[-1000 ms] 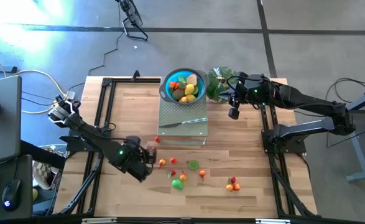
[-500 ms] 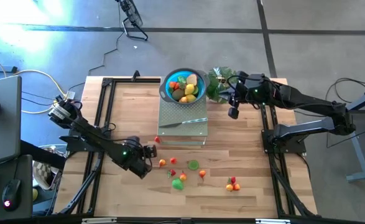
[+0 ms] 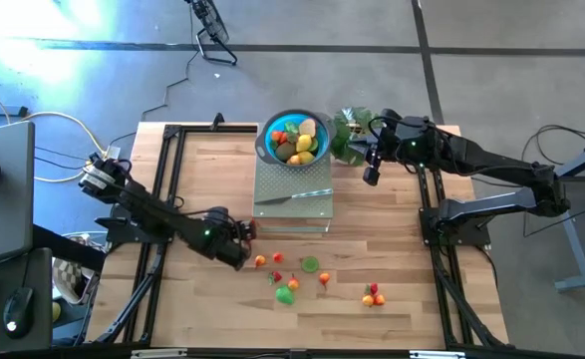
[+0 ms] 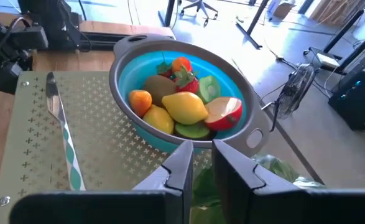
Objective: Pick & Place Fruit
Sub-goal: Put the red strawberry in the blue bowl on the shelf
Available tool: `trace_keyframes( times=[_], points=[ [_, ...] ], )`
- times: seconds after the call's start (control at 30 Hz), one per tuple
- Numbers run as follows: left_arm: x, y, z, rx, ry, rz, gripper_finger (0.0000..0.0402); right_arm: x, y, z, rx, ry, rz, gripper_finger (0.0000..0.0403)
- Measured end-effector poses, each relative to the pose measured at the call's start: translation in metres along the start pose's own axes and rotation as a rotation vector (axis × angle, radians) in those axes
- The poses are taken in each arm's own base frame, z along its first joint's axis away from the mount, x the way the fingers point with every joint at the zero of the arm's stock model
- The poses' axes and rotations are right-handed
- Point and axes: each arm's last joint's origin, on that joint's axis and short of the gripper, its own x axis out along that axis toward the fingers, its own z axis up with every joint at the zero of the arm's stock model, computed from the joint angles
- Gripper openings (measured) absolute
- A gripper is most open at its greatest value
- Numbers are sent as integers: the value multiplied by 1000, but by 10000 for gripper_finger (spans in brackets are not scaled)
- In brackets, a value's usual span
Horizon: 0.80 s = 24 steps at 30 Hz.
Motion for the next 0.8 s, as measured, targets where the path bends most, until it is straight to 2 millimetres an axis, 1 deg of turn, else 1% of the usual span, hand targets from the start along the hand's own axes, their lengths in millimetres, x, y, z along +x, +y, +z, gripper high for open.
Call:
trace_keyframes(
  times=[0.13, 0.3, 0.4, 0.53, 0.63, 0.8],
  points=[
    [4, -5, 4, 17, 13, 2, 198, 0, 0, 0, 6, 0, 0, 52],
    [6, -5, 7, 30, 29, 24, 198, 0, 0, 0, 7, 0, 0, 52],
    [6, -5, 6, 32, 46, 31, 198, 0, 0, 0, 8, 0, 0, 52],
    [12, -2, 1, 42, 62, 72, 198, 0, 0, 0, 11, 0, 0, 52],
    [18, -3, -4, 33, 68, 70, 198, 0, 0, 0, 12, 0, 0, 52],
    [21, -3, -6, 43, 64, 76, 198, 0, 0, 0, 12, -2, 0, 52]
  ],
)
